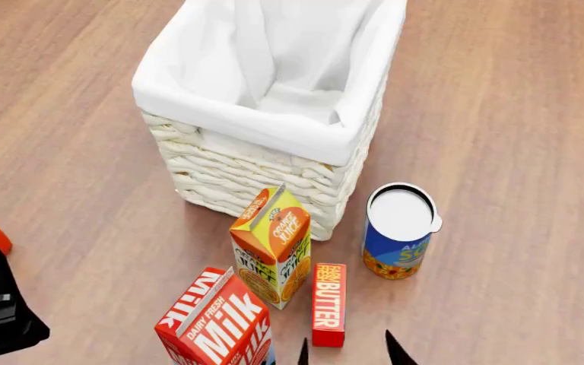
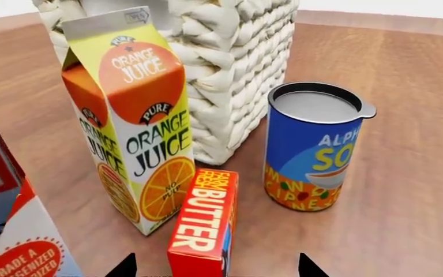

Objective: Pick up the butter and put it in the basket.

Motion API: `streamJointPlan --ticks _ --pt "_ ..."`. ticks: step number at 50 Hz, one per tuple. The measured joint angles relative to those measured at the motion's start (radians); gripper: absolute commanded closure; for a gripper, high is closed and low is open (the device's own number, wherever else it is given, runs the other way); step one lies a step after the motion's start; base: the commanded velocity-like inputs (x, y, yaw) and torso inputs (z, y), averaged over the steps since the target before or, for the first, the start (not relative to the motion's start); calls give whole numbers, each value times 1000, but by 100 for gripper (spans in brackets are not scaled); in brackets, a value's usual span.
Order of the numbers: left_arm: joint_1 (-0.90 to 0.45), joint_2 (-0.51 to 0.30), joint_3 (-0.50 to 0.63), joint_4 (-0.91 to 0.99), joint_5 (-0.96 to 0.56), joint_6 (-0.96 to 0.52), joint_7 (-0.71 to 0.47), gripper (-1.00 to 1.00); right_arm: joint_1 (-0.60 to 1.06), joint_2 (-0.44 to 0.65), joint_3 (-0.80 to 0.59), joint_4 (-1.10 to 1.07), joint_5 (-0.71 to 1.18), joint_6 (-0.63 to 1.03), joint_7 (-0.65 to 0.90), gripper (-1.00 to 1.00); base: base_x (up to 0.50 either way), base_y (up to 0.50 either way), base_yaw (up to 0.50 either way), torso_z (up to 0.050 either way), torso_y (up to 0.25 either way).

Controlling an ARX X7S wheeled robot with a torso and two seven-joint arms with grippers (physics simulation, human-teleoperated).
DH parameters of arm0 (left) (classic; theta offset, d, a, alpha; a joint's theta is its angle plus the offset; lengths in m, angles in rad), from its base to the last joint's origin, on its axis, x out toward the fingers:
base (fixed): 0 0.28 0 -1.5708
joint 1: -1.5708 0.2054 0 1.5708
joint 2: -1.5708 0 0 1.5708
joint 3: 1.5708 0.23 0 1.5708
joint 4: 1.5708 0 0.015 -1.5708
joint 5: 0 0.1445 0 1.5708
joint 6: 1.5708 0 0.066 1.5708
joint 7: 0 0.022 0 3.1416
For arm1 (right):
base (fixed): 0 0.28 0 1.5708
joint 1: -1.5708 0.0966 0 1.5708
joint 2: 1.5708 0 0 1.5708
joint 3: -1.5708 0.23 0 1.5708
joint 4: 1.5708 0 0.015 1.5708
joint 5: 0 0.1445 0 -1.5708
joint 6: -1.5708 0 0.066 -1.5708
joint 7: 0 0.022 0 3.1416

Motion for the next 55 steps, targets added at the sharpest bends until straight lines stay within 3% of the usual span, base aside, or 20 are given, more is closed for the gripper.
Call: streamJointPlan --ticks 55 --pt "36 -29 -10 94 -65 -25 -30 -100 149 6 -30 157 55 56 -44 -100 0 0 0 0 0"
